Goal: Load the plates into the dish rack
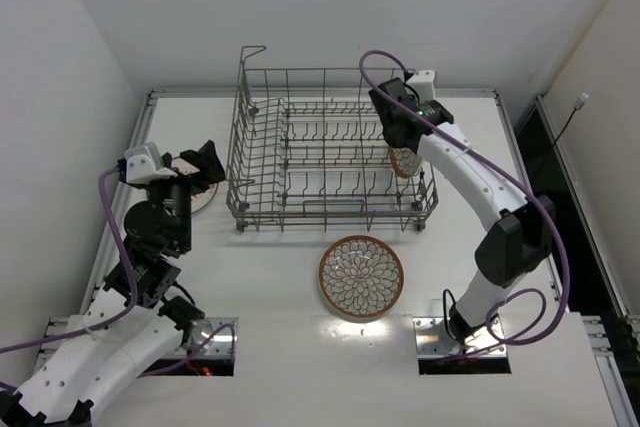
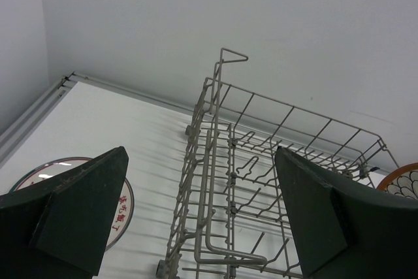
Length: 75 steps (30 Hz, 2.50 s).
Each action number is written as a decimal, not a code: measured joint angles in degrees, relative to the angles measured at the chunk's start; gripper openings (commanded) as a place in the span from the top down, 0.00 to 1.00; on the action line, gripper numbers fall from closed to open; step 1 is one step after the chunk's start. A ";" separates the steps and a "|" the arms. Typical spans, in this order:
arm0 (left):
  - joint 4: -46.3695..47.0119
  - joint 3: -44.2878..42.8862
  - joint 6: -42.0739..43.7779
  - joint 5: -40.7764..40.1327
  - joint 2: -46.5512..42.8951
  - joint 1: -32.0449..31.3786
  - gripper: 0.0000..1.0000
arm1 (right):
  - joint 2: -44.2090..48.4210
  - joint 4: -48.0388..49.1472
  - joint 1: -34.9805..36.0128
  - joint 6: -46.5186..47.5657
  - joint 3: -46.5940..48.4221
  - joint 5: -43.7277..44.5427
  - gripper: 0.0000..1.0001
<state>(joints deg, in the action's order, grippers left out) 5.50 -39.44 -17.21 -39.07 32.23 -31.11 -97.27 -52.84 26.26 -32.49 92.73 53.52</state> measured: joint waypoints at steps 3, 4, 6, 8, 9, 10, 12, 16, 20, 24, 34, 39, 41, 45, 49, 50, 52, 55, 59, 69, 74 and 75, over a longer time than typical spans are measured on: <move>0.00 0.00 0.00 -0.07 -0.17 0.00 0.06 | -0.52 -0.15 1.01 -0.68 0.00 2.01 1.00; 0.00 0.00 0.00 -0.07 -0.17 0.00 0.06 | -0.63 -0.24 1.33 -0.92 0.00 2.51 1.00; 0.00 0.00 0.00 -0.09 -0.17 0.00 0.06 | -0.98 -0.39 1.81 -1.60 -0.02 3.61 1.00; 0.00 0.00 0.00 -0.15 -0.17 0.00 0.06 | -1.27 -0.85 2.43 -2.67 -0.09 4.70 0.98; 0.00 0.00 0.00 -0.15 -0.20 0.00 0.06 | -1.38 -1.25 2.69 -3.30 -0.13 5.07 0.94; 0.00 0.00 0.00 -0.17 -0.20 0.00 0.06 | -1.53 -1.62 2.99 -3.91 -0.13 5.46 0.93; -0.02 0.00 0.00 -0.17 -0.20 0.00 0.06 | -1.99 -2.40 3.63 -5.66 -0.13 6.75 0.91; 0.00 0.00 0.00 -0.20 -0.20 0.00 0.06 | -3.04 -6.38 5.46 -11.02 -0.24 9.44 0.84; 0.00 0.00 0.00 -0.17 -0.20 0.00 0.06 | -3.32 -8.98 7.74 -15.74 -2.40 10.54 0.79; -0.02 0.00 0.00 -0.26 -0.20 0.00 0.06 | -3.32 -10.23 10.01 -19.89 -4.31 10.49 0.71; -0.02 0.00 0.00 -0.50 -0.20 0.00 0.05 | -3.28 -13.97 11.67 -23.76 -5.03 10.54 0.51; -0.02 0.00 0.00 -0.70 -0.20 0.00 0.05 | -2.36 -16.48 12.15 -23.65 0.66 10.43 0.31; -0.02 0.00 0.00 -0.85 -0.20 0.00 0.05 | 0.24 -15.37 12.33 -21.11 2.16 8.85 0.22; -0.02 0.00 0.00 -0.96 -0.20 0.00 0.05 | 12.52 -9.49 12.52 -14.88 -1.36 0.11 0.03; -0.02 0.00 0.00 -1.05 -0.20 -0.02 0.05 | 32.20 -1.38 12.52 -13.09 -16.63 -11.52 0.00; -0.02 0.00 0.00 -1.07 -0.20 -0.02 0.05 | 38.32 -0.68 12.52 -13.66 -22.36 -14.88 0.00; -0.02 0.00 0.00 -1.07 -0.20 -0.04 0.05 | 48.59 1.62 12.50 -15.19 -32.22 -20.48 0.00; -0.07 0.00 0.00 -1.09 -0.20 -0.04 0.05 | 59.80 2.86 12.52 -18.43 -42.56 -27.04 0.00; -0.07 0.00 0.00 -1.05 -0.20 -0.04 0.05 | 65.59 4.79 12.52 -23.10 -49.72 -33.48 0.00; -0.09 0.00 0.00 -1.07 -0.20 -0.04 0.05 | 82.09 11.47 12.52 -38.32 -80.02 -46.23 0.00; -0.09 0.00 0.00 -1.03 -0.20 -0.04 0.05 | 87.69 17.00 12.50 -45.16 -87.71 -50.27 0.00; -0.09 0.00 0.00 -1.03 -0.20 -0.04 0.05 | 88.21 18.38 12.50 -46.45 -88.19 -50.90 0.03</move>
<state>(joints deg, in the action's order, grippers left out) 5.41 -39.44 -17.21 -40.10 32.03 -31.16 -9.06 -34.46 38.76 -78.94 4.54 2.61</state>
